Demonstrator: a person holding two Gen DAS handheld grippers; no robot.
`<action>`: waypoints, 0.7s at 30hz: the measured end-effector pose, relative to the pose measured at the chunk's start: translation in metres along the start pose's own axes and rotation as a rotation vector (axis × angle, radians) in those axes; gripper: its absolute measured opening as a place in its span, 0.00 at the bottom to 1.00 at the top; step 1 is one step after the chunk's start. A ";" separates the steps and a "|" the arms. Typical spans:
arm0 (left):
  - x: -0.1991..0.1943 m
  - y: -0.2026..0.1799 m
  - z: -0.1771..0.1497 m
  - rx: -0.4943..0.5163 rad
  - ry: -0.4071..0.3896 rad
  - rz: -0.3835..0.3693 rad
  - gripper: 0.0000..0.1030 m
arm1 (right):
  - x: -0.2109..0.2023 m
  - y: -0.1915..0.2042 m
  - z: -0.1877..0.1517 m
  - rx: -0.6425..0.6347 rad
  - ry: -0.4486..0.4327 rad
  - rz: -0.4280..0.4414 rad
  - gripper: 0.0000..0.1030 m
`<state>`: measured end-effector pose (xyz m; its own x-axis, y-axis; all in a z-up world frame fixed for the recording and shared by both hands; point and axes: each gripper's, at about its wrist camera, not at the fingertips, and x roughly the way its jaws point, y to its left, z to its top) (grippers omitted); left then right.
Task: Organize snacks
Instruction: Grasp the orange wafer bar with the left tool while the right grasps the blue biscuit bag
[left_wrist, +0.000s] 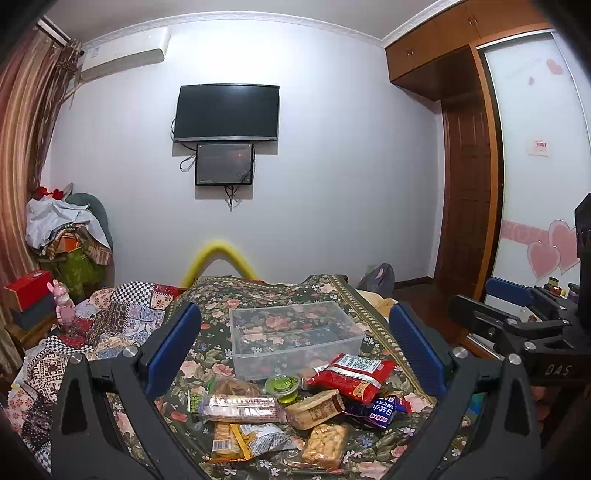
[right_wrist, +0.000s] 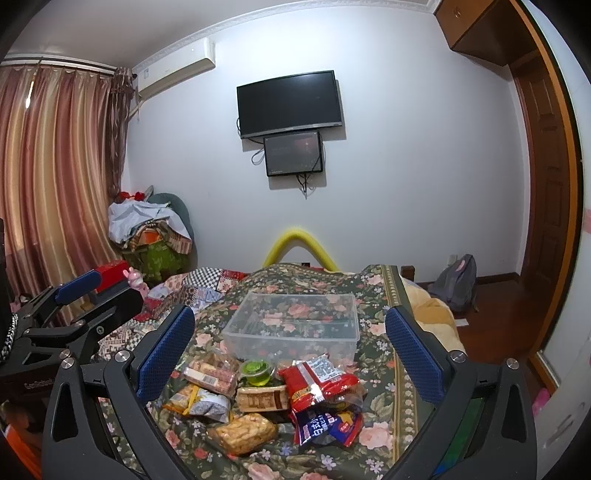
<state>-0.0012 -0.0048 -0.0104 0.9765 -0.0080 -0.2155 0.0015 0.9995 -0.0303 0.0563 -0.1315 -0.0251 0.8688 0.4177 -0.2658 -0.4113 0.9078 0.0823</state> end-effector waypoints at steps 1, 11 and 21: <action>0.002 0.001 -0.001 -0.001 0.006 -0.003 1.00 | 0.002 -0.001 -0.001 0.003 0.006 0.001 1.00; 0.034 0.022 -0.023 -0.026 0.107 -0.001 0.86 | 0.031 -0.015 -0.019 0.028 0.114 0.008 0.95; 0.081 0.063 -0.067 -0.032 0.304 0.048 0.69 | 0.068 -0.036 -0.044 0.055 0.265 0.018 0.79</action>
<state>0.0639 0.0555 -0.0957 0.8662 0.0263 -0.4990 -0.0546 0.9976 -0.0422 0.1180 -0.1375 -0.0882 0.7561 0.4156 -0.5055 -0.4037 0.9042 0.1397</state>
